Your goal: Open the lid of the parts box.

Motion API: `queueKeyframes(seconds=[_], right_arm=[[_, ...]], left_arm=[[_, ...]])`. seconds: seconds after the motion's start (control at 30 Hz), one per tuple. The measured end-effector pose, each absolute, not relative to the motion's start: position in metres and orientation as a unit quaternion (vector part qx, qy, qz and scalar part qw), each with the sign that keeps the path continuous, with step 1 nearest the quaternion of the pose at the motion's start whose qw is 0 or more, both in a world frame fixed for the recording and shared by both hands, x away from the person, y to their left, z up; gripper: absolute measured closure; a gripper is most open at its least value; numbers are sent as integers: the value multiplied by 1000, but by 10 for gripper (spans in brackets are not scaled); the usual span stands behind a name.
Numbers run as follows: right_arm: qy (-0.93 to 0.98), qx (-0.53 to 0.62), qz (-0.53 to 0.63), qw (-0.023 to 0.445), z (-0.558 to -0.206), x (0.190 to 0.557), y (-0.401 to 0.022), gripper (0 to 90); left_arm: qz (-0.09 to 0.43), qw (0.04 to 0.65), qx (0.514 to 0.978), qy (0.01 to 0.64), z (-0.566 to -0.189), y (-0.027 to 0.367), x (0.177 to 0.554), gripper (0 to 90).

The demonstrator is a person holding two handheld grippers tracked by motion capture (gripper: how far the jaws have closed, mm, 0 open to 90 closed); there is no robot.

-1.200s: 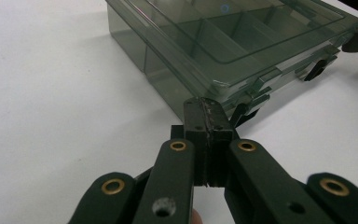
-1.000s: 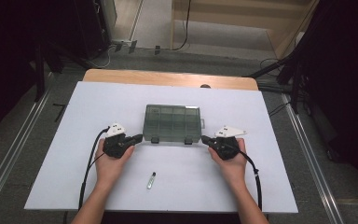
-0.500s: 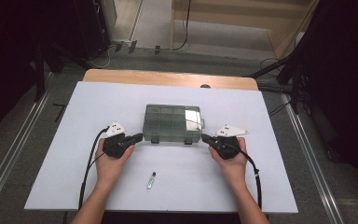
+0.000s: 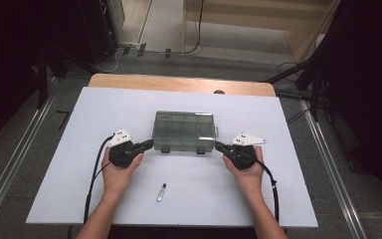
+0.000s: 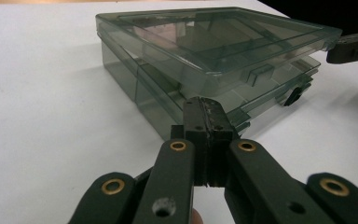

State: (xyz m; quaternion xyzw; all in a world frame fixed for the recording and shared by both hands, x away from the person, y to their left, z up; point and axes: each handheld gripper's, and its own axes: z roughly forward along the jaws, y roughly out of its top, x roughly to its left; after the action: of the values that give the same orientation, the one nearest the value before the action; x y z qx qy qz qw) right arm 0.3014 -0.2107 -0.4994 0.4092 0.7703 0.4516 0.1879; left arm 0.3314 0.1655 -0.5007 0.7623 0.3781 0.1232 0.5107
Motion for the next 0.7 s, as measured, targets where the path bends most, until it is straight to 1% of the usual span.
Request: queueKeyframes(seconds=[0.57,0.7], right_arm=[[756,412,475,183,-497,300,-208,900],[756,409,474,191,-494,299,-206,900]], left_arm=[[125,536,748,371,-495,165,333,897],[125,545,740,375,-492,165,333,897]])
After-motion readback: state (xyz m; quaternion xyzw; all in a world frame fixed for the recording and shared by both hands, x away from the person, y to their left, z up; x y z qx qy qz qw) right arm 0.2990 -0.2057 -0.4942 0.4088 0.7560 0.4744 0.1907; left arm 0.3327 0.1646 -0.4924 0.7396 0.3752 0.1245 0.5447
